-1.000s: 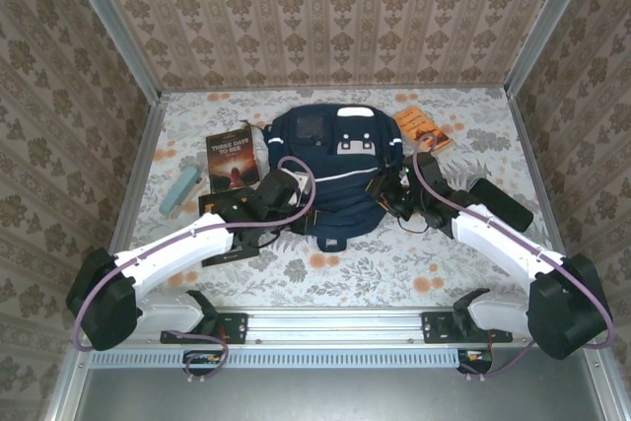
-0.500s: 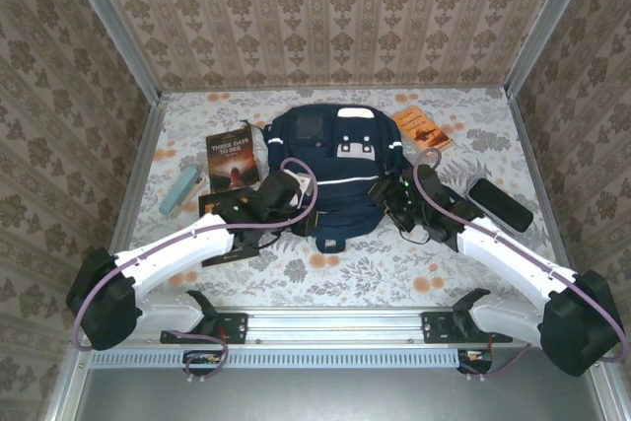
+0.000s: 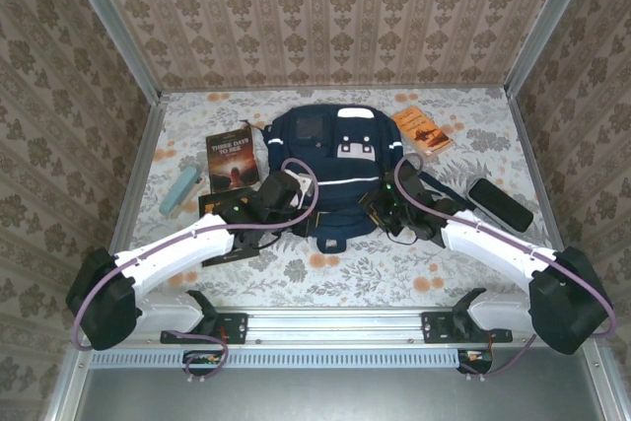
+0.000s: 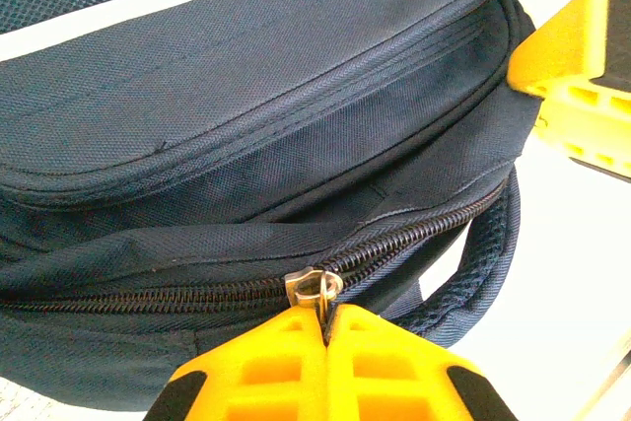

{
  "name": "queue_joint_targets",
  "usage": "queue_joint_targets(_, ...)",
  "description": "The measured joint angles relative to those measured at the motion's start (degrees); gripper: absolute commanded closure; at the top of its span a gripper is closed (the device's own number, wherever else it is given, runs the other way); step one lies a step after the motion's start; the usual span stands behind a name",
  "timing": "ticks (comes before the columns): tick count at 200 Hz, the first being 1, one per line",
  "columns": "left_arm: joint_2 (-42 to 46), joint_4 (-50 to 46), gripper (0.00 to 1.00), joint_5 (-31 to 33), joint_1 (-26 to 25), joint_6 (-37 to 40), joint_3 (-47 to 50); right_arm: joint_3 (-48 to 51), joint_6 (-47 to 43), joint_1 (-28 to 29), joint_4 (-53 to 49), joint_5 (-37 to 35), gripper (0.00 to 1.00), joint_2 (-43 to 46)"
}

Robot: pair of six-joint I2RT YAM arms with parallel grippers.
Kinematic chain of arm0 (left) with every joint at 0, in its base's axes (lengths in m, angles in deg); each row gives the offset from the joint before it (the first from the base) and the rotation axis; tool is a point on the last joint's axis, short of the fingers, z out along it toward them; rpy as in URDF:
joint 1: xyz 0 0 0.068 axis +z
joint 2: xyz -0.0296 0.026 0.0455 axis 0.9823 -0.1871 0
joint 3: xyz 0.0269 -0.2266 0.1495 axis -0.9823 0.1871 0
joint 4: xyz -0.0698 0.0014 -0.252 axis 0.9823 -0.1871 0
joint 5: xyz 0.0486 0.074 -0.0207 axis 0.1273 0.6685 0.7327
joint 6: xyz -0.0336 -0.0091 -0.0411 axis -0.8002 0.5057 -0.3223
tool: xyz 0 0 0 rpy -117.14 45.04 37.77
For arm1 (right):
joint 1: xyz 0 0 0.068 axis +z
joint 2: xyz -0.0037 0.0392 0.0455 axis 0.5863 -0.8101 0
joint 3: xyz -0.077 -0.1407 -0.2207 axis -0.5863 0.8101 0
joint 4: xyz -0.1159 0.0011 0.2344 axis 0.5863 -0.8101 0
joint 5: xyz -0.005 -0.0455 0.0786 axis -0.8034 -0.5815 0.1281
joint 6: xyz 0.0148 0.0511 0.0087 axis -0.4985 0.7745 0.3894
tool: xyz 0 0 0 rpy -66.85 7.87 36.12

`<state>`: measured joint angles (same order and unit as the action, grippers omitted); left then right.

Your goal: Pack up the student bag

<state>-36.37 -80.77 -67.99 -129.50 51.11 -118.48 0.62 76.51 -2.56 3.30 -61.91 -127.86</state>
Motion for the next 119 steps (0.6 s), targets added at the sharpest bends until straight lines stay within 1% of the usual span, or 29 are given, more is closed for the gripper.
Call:
queue_joint_targets(6,0.0,-0.1,1.0,0.0,0.0,0.1,0.0,-0.1,0.1,0.1,0.0,-0.2,0.9,-0.2)
queue_joint_targets(20,0.0,-0.5,1.0,0.2,0.0,0.7,0.0,-0.5,-0.6,0.1,-0.4,-0.6,1.0,-0.3)
queue_joint_targets(49,0.0,-2.7,1.0,0.9,0.6,2.4,-0.2,-1.7,-3.1,0.2,-2.6,-2.4,1.0,-0.2)
queue_joint_targets(69,0.3,-4.4,1.0,0.9,2.9,3.3,-0.2,-1.8,-5.4,-0.9,-4.7,-3.2,1.0,0.9)
queue_joint_targets(90,0.8,-5.4,1.0,0.1,5.7,4.2,-0.2,-1.8,-8.3,-3.6,-5.8,-3.0,1.0,2.4)
queue_joint_targets(119,0.7,-5.4,1.0,-1.4,9.4,5.8,-0.2,-1.8,-14.3,-8.2,-6.9,-0.9,1.0,2.9)
